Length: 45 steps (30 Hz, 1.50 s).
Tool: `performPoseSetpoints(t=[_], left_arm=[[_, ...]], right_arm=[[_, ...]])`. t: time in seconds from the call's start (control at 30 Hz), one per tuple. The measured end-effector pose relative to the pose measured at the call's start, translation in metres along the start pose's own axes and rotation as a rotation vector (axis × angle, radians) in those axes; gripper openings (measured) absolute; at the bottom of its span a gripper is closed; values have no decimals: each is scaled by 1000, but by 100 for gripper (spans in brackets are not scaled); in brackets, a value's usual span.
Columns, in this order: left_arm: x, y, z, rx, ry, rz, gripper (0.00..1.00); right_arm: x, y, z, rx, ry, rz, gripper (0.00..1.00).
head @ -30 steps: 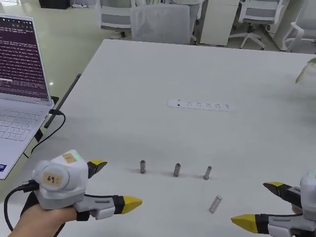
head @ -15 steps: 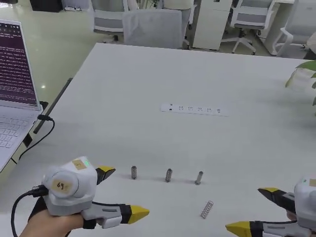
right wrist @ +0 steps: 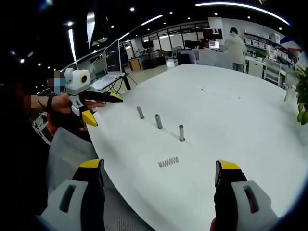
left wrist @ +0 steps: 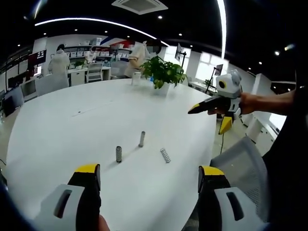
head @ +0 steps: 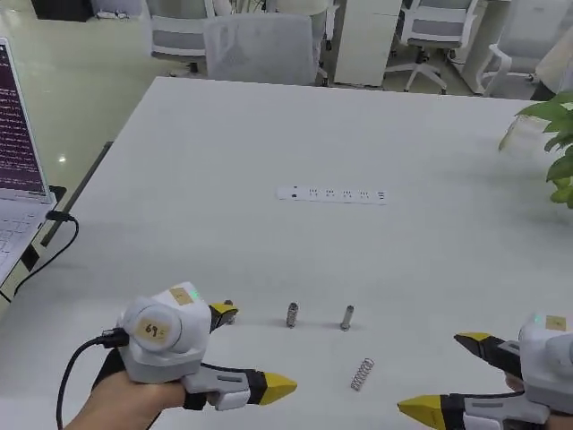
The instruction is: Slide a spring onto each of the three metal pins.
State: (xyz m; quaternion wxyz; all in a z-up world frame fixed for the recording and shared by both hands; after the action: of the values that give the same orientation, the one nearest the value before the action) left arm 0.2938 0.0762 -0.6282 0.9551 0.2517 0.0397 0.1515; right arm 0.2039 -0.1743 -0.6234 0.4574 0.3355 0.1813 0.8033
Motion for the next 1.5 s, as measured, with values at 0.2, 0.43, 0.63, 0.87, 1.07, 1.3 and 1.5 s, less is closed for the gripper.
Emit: performPoseSetpoints(t=[0.2, 0.43, 0.63, 0.87, 1.07, 1.3, 1.5], left_arm=[[-8, -23, 3, 5, -3, -35, 79], [-16, -52, 1, 22, -2, -75, 75], [-25, -75, -4, 52, -10, -118, 72], [-30, -92, -7, 71, -16, -144, 69], [-30, -106, -12, 85, -10, -146, 65], [-37, -123, -19, 112, -1, -155, 61], [-44, -139, -22, 113, 17, -154, 56]], right_arm=[[-1, 1, 0, -4, -8, 0, 94], [0, 1, -2, -3, -15, 2, 94], [0, 3, -3, -4, -22, 0, 93], [-3, 5, -3, -11, -29, -5, 92], [-3, 4, -6, -8, -34, -4, 92], [-2, 3, -8, -7, -38, -1, 92], [-3, 6, -9, -7, -40, -3, 91]])
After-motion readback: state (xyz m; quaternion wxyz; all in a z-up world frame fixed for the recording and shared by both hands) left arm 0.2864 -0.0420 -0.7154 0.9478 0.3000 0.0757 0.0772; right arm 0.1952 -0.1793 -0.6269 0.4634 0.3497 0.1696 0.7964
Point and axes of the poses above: the centre of the closed fingertips' face, and the gripper's own axes: y roughly backward along the fingers, x roughly to its left, z roughly out of its top, the point moved 6 cm from there along y, roughly backward along the fingers, and after that the axes turned 12 degrees about -y, right-handed, at the moved point
